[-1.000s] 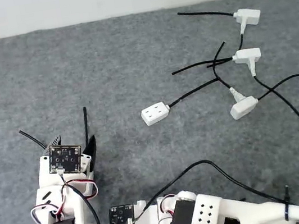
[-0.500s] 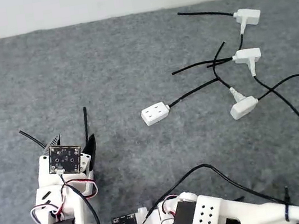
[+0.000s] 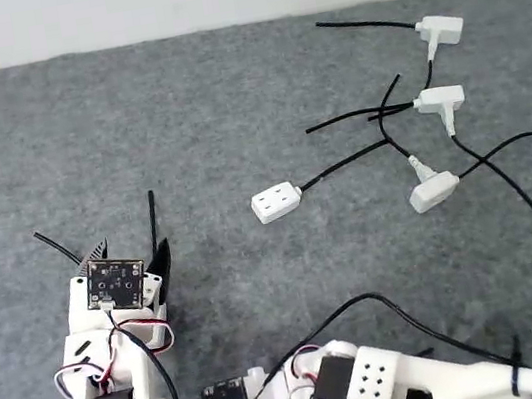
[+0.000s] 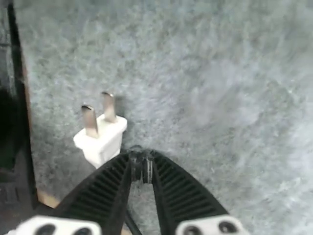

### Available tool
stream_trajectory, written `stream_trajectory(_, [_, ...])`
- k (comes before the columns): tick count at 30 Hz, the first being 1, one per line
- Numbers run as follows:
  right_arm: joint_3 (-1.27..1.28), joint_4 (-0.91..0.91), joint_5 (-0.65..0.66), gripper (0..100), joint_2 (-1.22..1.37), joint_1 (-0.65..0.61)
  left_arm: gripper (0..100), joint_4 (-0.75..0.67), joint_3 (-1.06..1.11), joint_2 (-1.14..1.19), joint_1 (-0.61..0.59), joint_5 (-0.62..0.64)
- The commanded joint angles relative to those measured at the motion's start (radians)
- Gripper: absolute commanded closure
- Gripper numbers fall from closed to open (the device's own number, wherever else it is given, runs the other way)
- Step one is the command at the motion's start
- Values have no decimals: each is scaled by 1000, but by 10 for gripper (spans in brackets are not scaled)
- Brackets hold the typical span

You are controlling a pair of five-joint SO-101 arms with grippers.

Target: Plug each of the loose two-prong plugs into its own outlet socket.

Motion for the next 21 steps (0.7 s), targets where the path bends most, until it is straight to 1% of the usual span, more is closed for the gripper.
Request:
stream_trajectory(1, [-43, -25, 8, 990, 15, 97, 703, -32, -7, -6, -6, -8])
stream_trajectory(5, [-180, 62, 8, 987, 13, 127, 703, -32, -7, -6, -6, -8])
stream_trajectory(9, [-345, 252, 6, 986, 13, 104, 703, -34, -7, -5, -6, -8])
stream_trajectory(12, [-431, 358, 6, 986, 13, 81, 703, -35, -7, -5, -6, -8])
stream_trajectory(16, [-428, 377, 5, 985, 24, 12, 703, -35, -7, -5, -6, -8])
stream_trajectory(18, [-416, 367, -17, 957, 24, -22, 703, -35, -7, -5, -6, -8])
stream_trajectory(21, [-416, 364, -92, 840, 24, -50, 703, -35, -7, -5, -6, -8])
